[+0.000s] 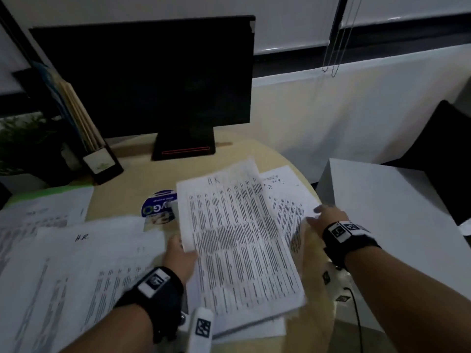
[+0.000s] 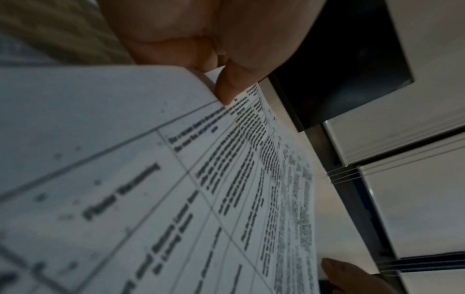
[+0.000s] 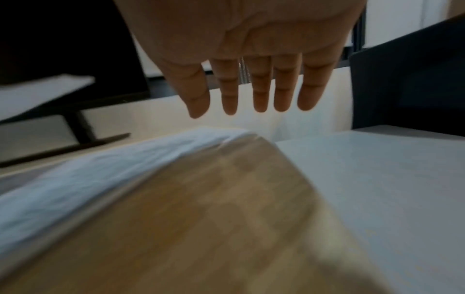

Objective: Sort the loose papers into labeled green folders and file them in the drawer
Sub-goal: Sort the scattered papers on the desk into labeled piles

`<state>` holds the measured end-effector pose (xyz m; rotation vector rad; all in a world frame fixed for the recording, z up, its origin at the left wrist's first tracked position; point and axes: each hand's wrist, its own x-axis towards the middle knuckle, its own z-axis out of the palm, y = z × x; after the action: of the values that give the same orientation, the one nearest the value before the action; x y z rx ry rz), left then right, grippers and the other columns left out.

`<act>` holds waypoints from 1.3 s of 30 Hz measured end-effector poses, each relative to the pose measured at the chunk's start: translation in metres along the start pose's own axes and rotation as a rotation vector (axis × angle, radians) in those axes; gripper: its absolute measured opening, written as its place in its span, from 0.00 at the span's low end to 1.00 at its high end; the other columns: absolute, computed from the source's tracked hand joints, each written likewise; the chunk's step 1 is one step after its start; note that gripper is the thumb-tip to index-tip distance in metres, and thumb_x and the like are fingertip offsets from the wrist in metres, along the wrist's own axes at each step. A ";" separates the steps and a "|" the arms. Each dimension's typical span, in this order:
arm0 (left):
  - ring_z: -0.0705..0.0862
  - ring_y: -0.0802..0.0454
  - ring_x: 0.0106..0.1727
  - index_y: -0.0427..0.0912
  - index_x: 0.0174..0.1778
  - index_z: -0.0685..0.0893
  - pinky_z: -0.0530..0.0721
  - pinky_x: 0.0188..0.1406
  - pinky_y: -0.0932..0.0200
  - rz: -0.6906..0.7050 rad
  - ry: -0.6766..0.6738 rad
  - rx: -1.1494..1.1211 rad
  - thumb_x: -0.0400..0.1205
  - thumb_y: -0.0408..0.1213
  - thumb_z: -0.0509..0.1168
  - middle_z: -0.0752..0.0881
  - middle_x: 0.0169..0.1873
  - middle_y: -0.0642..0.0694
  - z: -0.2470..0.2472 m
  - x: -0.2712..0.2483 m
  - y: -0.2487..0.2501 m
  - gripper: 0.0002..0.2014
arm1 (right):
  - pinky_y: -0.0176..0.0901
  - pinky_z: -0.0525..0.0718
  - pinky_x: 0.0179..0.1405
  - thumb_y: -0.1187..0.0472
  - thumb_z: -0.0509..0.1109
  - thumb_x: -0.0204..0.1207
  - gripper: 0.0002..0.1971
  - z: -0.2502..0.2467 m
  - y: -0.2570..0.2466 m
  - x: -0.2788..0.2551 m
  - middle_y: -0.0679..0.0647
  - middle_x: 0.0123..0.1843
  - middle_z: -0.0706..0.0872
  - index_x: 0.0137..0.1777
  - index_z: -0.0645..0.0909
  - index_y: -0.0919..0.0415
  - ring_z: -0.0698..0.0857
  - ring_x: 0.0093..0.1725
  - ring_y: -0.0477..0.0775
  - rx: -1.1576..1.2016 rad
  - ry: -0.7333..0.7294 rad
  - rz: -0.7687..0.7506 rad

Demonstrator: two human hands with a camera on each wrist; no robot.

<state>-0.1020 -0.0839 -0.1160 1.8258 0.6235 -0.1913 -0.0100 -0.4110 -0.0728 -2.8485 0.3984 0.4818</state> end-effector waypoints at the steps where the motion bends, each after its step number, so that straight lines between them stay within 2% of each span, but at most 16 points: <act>1: 0.83 0.48 0.47 0.44 0.68 0.72 0.82 0.42 0.56 -0.019 -0.003 0.045 0.81 0.26 0.64 0.84 0.55 0.43 0.012 -0.001 -0.002 0.20 | 0.48 0.79 0.62 0.48 0.65 0.79 0.22 -0.002 0.010 0.013 0.61 0.68 0.79 0.71 0.76 0.56 0.81 0.63 0.64 0.019 0.021 0.044; 3: 0.81 0.52 0.41 0.46 0.66 0.72 0.79 0.34 0.59 -0.049 0.013 0.137 0.81 0.27 0.63 0.83 0.50 0.46 0.026 0.003 -0.010 0.18 | 0.48 0.81 0.55 0.52 0.66 0.79 0.22 0.001 0.024 0.036 0.64 0.65 0.80 0.70 0.75 0.61 0.82 0.60 0.65 0.104 -0.010 0.107; 5: 0.84 0.48 0.43 0.44 0.68 0.74 0.86 0.41 0.51 -0.080 -0.004 0.215 0.79 0.28 0.65 0.85 0.48 0.47 0.032 0.008 -0.018 0.20 | 0.45 0.78 0.48 0.50 0.68 0.78 0.22 0.003 0.027 0.050 0.64 0.62 0.82 0.66 0.77 0.65 0.82 0.57 0.64 0.143 -0.101 0.119; 7: 0.86 0.45 0.48 0.42 0.69 0.75 0.86 0.51 0.49 -0.107 -0.030 0.274 0.77 0.28 0.68 0.86 0.50 0.46 0.032 0.011 -0.022 0.23 | 0.43 0.76 0.43 0.48 0.71 0.76 0.20 0.006 0.026 0.061 0.62 0.50 0.85 0.56 0.83 0.66 0.84 0.49 0.62 0.174 -0.122 0.106; 10: 0.85 0.45 0.52 0.39 0.69 0.74 0.84 0.52 0.54 -0.149 -0.060 0.266 0.77 0.27 0.69 0.85 0.52 0.45 0.028 0.014 -0.020 0.24 | 0.43 0.80 0.40 0.55 0.77 0.71 0.09 0.005 0.027 0.069 0.59 0.39 0.84 0.38 0.84 0.61 0.84 0.40 0.61 0.166 -0.085 0.104; 11: 0.85 0.44 0.51 0.38 0.69 0.74 0.83 0.51 0.54 -0.164 -0.066 0.259 0.76 0.25 0.69 0.85 0.52 0.44 0.027 0.016 -0.020 0.24 | 0.43 0.82 0.40 0.58 0.79 0.68 0.09 0.004 0.029 0.071 0.58 0.37 0.84 0.36 0.84 0.62 0.84 0.37 0.60 0.146 -0.075 0.106; 13: 0.86 0.45 0.48 0.37 0.72 0.73 0.84 0.45 0.55 -0.183 -0.070 0.255 0.76 0.25 0.69 0.85 0.51 0.44 0.028 0.018 -0.018 0.27 | 0.42 0.83 0.38 0.61 0.79 0.66 0.09 -0.005 0.034 0.071 0.57 0.34 0.83 0.41 0.86 0.65 0.84 0.36 0.59 0.109 -0.054 0.128; 15: 0.84 0.48 0.45 0.39 0.71 0.73 0.81 0.39 0.59 -0.191 -0.060 0.288 0.78 0.26 0.68 0.84 0.47 0.46 0.029 0.017 -0.016 0.25 | 0.42 0.81 0.40 0.62 0.77 0.67 0.11 -0.016 0.041 0.073 0.59 0.39 0.85 0.47 0.86 0.66 0.86 0.44 0.61 0.074 -0.015 0.120; 17: 0.82 0.50 0.42 0.39 0.69 0.73 0.77 0.35 0.61 -0.186 -0.057 0.308 0.78 0.25 0.67 0.82 0.43 0.49 0.030 0.015 -0.013 0.23 | 0.44 0.80 0.44 0.64 0.70 0.71 0.07 -0.032 0.052 0.076 0.64 0.50 0.87 0.47 0.85 0.65 0.86 0.51 0.65 0.196 0.108 0.157; 19: 0.82 0.49 0.42 0.37 0.67 0.75 0.79 0.37 0.61 -0.184 -0.066 0.323 0.78 0.24 0.67 0.82 0.41 0.49 0.030 0.014 -0.010 0.21 | 0.48 0.79 0.49 0.63 0.64 0.75 0.09 -0.046 0.071 0.077 0.67 0.52 0.85 0.51 0.82 0.65 0.84 0.52 0.68 0.421 0.259 0.240; 23: 0.83 0.43 0.49 0.36 0.70 0.73 0.78 0.45 0.58 -0.194 -0.058 0.343 0.78 0.24 0.67 0.83 0.48 0.42 0.031 0.013 -0.007 0.24 | 0.55 0.87 0.47 0.56 0.60 0.78 0.07 -0.062 0.093 0.078 0.62 0.45 0.84 0.49 0.77 0.58 0.86 0.40 0.65 0.774 0.455 0.325; 26: 0.82 0.43 0.50 0.35 0.69 0.74 0.80 0.49 0.56 -0.193 -0.065 0.337 0.77 0.24 0.66 0.83 0.50 0.41 0.031 0.012 -0.005 0.23 | 0.52 0.89 0.44 0.67 0.64 0.75 0.10 -0.066 0.088 0.077 0.58 0.39 0.86 0.53 0.79 0.55 0.88 0.34 0.60 0.799 0.428 0.251; 28: 0.83 0.42 0.51 0.35 0.69 0.74 0.82 0.54 0.54 -0.197 -0.074 0.340 0.77 0.24 0.66 0.84 0.52 0.41 0.031 0.013 -0.004 0.22 | 0.56 0.89 0.47 0.70 0.65 0.72 0.14 -0.063 0.084 0.079 0.57 0.37 0.87 0.54 0.82 0.54 0.89 0.36 0.61 0.771 0.348 0.189; 32: 0.84 0.42 0.52 0.38 0.69 0.75 0.82 0.51 0.55 -0.199 -0.059 0.331 0.78 0.25 0.64 0.85 0.53 0.41 0.034 0.013 -0.003 0.21 | 0.58 0.88 0.51 0.70 0.68 0.72 0.11 -0.047 0.081 0.086 0.62 0.43 0.89 0.51 0.86 0.60 0.89 0.45 0.64 0.575 0.149 0.131; 36: 0.84 0.43 0.52 0.43 0.62 0.77 0.81 0.48 0.59 -0.165 -0.055 0.349 0.79 0.25 0.62 0.85 0.52 0.43 0.035 0.010 -0.003 0.17 | 0.49 0.84 0.55 0.66 0.68 0.73 0.11 -0.035 0.077 0.087 0.62 0.54 0.87 0.55 0.85 0.60 0.86 0.54 0.64 0.231 0.032 0.098; 39: 0.85 0.46 0.50 0.44 0.60 0.79 0.85 0.53 0.54 -0.134 -0.060 0.332 0.77 0.26 0.62 0.87 0.50 0.48 0.034 0.009 -0.008 0.17 | 0.43 0.81 0.46 0.63 0.71 0.71 0.12 -0.030 0.075 0.086 0.60 0.50 0.87 0.54 0.86 0.61 0.87 0.53 0.62 -0.016 -0.017 0.080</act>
<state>-0.0929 -0.1106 -0.1386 2.0879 0.7038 -0.4598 0.0545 -0.5091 -0.0884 -2.8509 0.5085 0.5259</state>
